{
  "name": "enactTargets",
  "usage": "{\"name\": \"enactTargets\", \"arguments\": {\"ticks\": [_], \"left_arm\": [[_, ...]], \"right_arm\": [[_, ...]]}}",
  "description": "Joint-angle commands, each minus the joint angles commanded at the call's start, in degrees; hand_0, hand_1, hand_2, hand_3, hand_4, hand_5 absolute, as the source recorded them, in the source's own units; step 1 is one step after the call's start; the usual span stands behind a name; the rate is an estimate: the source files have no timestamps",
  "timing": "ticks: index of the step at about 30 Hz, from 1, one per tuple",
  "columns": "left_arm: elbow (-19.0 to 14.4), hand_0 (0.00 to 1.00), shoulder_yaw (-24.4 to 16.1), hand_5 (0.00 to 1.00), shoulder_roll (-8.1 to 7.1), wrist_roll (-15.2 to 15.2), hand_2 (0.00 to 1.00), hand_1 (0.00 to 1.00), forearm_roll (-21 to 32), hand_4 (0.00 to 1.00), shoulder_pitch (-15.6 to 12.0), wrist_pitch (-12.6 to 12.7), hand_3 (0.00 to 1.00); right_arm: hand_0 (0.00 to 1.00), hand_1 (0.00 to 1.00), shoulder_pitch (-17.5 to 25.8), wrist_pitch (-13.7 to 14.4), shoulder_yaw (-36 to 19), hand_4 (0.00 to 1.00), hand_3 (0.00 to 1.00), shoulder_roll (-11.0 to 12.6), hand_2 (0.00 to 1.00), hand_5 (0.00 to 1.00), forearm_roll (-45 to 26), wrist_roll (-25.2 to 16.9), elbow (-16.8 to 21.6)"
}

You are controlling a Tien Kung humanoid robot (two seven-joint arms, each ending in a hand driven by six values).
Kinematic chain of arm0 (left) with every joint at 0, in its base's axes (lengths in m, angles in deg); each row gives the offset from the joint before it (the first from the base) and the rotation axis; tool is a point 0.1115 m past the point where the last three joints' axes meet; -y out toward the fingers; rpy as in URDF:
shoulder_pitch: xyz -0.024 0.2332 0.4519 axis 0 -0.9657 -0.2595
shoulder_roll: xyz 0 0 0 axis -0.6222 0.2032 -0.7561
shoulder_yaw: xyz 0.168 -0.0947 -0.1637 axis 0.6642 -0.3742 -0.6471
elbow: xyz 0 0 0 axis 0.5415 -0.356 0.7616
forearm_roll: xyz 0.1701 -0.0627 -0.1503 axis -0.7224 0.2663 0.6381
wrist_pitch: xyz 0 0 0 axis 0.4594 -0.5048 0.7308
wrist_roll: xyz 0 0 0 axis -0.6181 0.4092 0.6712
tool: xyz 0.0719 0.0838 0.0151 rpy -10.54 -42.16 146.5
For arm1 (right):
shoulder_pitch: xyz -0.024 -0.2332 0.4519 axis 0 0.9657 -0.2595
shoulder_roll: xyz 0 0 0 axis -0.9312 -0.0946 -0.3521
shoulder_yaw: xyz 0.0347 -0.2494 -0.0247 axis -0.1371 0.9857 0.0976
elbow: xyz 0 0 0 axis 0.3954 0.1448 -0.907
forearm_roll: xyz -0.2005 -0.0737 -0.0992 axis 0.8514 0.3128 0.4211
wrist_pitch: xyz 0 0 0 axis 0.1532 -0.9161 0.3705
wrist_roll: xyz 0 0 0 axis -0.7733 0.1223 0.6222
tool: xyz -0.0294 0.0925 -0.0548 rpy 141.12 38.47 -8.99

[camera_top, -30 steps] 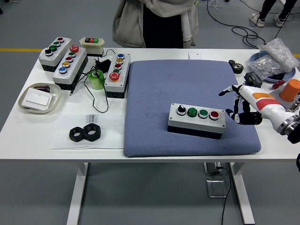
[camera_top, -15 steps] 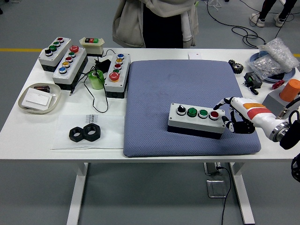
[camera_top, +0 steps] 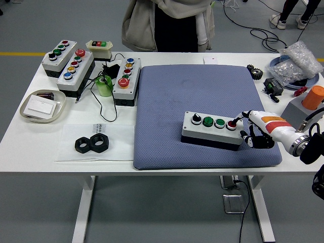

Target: Pick up the button,place it on the desk,press the button,press the button

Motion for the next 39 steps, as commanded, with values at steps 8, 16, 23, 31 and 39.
{"name": "enactTargets", "arguments": {"ticks": [8, 16, 23, 31, 39], "left_arm": [[0.0, 0.684, 0.1, 0.998, 0.01, 0.0, 0.749, 0.651, 0.1, 0.689, 0.1, 0.0, 0.789], [0.0, 0.683, -0.1, 0.998, 0.07, 0.1, 0.749, 0.650, -0.2, 0.688, 0.0, 0.0, 0.789], [0.0, 0.683, -0.4, 0.998, 0.11, 0.3, 0.749, 0.651, -0.6, 0.687, -0.3, 0.0, 0.789], [-0.1, 0.683, -0.8, 0.998, 0.16, 0.5, 0.749, 0.649, -1.3, 0.686, -0.5, -0.1, 0.788], [-0.1, 0.683, -0.9, 0.998, 0.17, 0.5, 0.748, 0.649, -1.5, 0.688, -0.6, -0.1, 0.787]], "right_arm": [[0.101, 0.002, -0.5, -0.4, 1.9, 0.513, 0.675, -0.2, 0.118, 0.002, 0.3, 0.2, -0.1], [0.100, 0.002, -0.7, 2.4, -1.8, 0.513, 0.678, -0.6, 0.117, 0.002, 1.0, -0.3, 2.3], [0.101, 0.002, -1.4, 2.6, -1.1, 0.513, 0.680, -1.6, 0.118, 0.002, 1.1, -0.2, 3.2], [0.102, 0.002, -2.2, 2.3, 1.2, 0.513, 0.679, -2.9, 0.117, 0.002, 1.1, 0.0, 1.6], [0.101, 0.002, -2.3, 2.3, 1.1, 0.512, 0.679, -3.7, 0.116, 0.002, 1.2, 0.1, 0.2]]}}
